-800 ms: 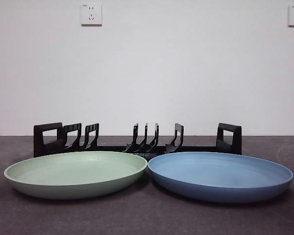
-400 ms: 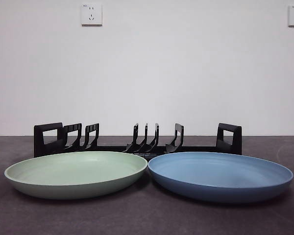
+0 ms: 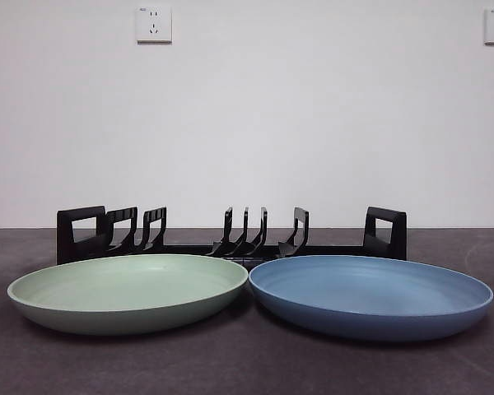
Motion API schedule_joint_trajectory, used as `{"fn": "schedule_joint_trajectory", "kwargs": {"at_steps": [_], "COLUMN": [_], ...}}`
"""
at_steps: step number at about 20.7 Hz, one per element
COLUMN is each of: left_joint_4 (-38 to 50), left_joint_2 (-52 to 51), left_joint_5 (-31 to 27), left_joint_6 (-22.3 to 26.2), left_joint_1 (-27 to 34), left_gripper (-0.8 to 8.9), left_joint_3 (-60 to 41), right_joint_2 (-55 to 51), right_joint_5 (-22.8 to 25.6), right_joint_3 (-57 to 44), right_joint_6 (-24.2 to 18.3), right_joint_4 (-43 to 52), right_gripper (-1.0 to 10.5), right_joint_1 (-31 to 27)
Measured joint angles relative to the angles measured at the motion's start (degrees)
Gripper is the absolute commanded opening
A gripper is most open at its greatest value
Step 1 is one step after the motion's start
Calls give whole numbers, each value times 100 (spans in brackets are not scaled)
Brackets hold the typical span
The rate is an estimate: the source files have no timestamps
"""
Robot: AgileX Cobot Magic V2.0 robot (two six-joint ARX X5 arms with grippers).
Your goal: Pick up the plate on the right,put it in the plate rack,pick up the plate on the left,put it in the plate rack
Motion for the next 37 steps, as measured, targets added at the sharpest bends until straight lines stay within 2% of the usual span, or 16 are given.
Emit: {"fn": "schedule_joint_trajectory", "kwargs": {"at_steps": [3, 5, 7, 8, 13, 17, 20, 26, 28, 32, 33, 35, 37], "left_joint_4": [0, -7, -2, 2, 385, 553, 540, 417, 404, 433, 433, 431, 433], "left_joint_2": [669, 935, 1088, 1128, 1150, 1150, 1150, 1150, 1156, 1309, 1364, 1491, 1596], "left_joint_5": [546, 702, 732, 730, 732, 627, 262, -887, -1106, -1274, -1307, -1318, -1318], "left_joint_6": [2, 2, 0, 2, -11, 4, 208, 1075, 1202, 1270, 1274, 1274, 1274], "left_joint_1": [-2, -4, -31, -50, -164, -621, -1095, -2186, -2470, -2865, -2920, -3023, -3123], "left_gripper": [-3, 35, 282, 357, 359, 359, 360, 359, 359, 359, 358, 359, 359], "left_joint_3": [181, 181, 181, 181, 186, 190, 304, 767, 807, 861, 861, 861, 861], "right_joint_2": [839, 1213, 1471, 1561, 1884, 2422, 2918, 3606, 3707, 3980, 4028, 4096, 4120], "right_joint_5": [-398, -413, -415, -415, -415, -415, -415, -415, -415, -439, -455, -415, -435], "right_joint_3": [374, 485, 542, 564, 575, 610, 647, 651, 656, 656, 664, 688, 691], "right_joint_6": [-260, -369, -433, -437, -520, -586, -612, -651, -651, -671, -671, -671, -671], "right_joint_4": [-201, -203, -221, -214, -144, -59, 28, 188, 271, 343, 369, 407, 402], "right_gripper": [20, 155, 253, 256, 249, 249, 248, 242, 177, 175, 142, -5, -16], "right_joint_1": [0, 0, 0, 0, 0, -2, 0, 0, 15, 127, 142, 168, 184]}}
